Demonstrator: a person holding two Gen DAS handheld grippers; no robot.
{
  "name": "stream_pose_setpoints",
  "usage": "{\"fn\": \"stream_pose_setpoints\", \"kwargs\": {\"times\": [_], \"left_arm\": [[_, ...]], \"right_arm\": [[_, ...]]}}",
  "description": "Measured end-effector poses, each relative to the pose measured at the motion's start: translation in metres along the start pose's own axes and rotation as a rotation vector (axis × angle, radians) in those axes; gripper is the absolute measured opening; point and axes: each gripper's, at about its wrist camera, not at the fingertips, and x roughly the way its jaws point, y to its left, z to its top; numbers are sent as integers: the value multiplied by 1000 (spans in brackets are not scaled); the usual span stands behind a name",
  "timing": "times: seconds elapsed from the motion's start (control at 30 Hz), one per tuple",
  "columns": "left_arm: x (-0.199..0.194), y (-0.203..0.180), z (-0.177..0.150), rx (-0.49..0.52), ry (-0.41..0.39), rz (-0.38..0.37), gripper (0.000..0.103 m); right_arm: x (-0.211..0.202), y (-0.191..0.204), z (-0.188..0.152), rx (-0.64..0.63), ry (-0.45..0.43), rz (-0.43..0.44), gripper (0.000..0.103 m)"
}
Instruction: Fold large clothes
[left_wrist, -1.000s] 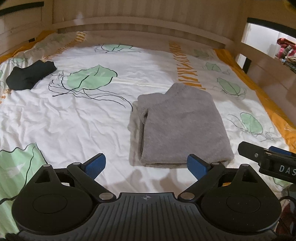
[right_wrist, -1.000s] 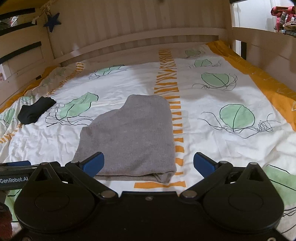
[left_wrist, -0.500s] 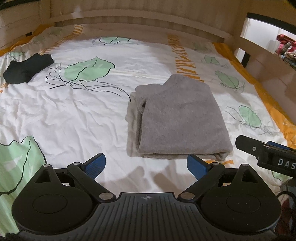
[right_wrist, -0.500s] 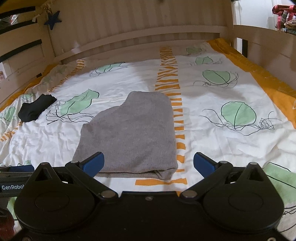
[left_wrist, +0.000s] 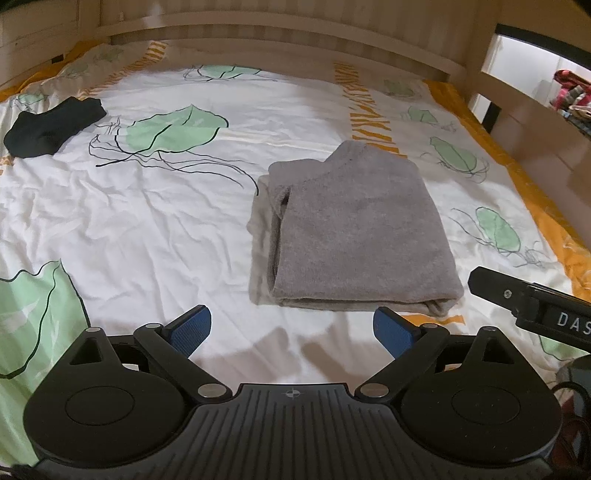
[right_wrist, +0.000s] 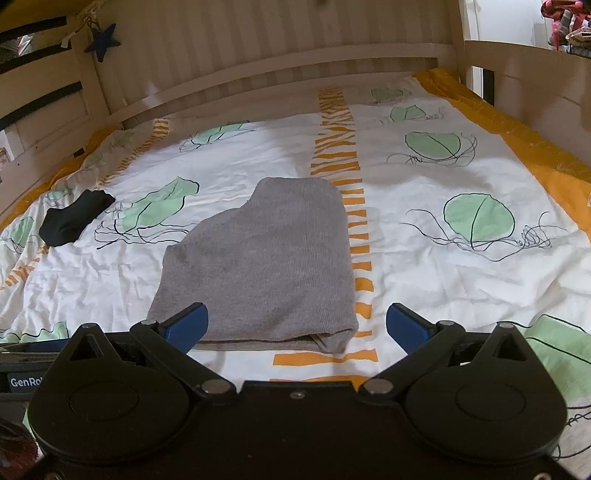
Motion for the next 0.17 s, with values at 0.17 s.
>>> {"fn": "stream_pose_setpoints", "kwargs": {"times": [0.17], "left_arm": [[1,0,-1,0,7,-4,96]], "right_arm": [[2,1,-2,5,12,4,102]]}}
